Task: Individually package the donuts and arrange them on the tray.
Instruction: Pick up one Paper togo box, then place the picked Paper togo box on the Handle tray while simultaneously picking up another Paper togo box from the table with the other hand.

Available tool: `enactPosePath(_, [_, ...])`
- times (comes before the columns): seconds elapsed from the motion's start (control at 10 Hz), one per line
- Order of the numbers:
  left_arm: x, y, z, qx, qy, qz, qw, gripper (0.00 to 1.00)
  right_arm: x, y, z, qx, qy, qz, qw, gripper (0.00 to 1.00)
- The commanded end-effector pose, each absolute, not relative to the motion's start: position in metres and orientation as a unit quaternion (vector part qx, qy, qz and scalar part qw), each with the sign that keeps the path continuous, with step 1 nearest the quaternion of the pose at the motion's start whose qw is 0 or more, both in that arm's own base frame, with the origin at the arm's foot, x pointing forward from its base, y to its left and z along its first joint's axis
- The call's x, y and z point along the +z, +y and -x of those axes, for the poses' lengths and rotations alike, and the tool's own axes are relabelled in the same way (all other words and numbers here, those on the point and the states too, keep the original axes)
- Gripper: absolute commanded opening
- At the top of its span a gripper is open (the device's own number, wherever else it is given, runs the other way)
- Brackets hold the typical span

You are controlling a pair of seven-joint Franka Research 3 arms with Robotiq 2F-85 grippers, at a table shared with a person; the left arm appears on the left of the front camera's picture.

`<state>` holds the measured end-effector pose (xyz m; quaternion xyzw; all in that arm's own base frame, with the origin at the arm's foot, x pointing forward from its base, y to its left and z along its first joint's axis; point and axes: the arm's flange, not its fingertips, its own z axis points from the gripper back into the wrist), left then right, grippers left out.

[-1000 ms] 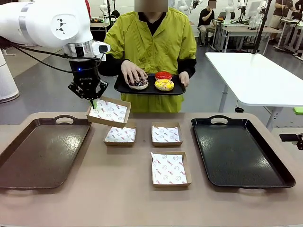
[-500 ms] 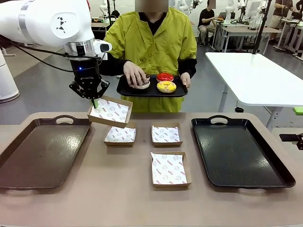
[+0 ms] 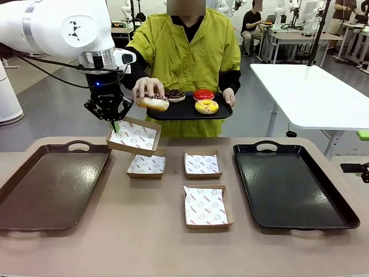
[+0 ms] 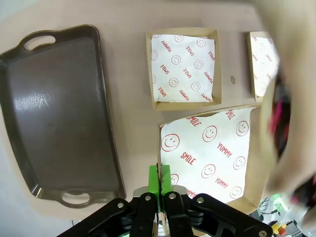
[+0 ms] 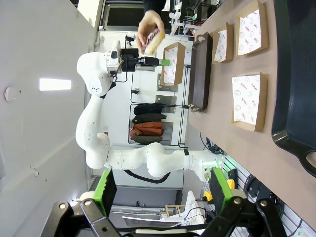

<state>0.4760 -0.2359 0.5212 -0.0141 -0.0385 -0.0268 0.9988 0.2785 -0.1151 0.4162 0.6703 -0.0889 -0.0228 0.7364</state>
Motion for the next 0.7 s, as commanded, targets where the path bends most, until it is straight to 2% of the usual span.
enactPosePath(0.0, [0.5212, -0.233, -0.4711, -0.02, -0.042, 0.012, 0.999, 0.0, 0.4167, -0.1158, -0.2782, -0.021, -0.09, -0.676, 0.731, 1.0])
enactPosePath(0.6, [0.5212, -0.233, -0.4711, -0.02, -0.042, 0.012, 0.999, 0.0, 0.4167, -0.1158, -0.2782, -0.021, -0.09, -0.676, 0.731, 1.0])
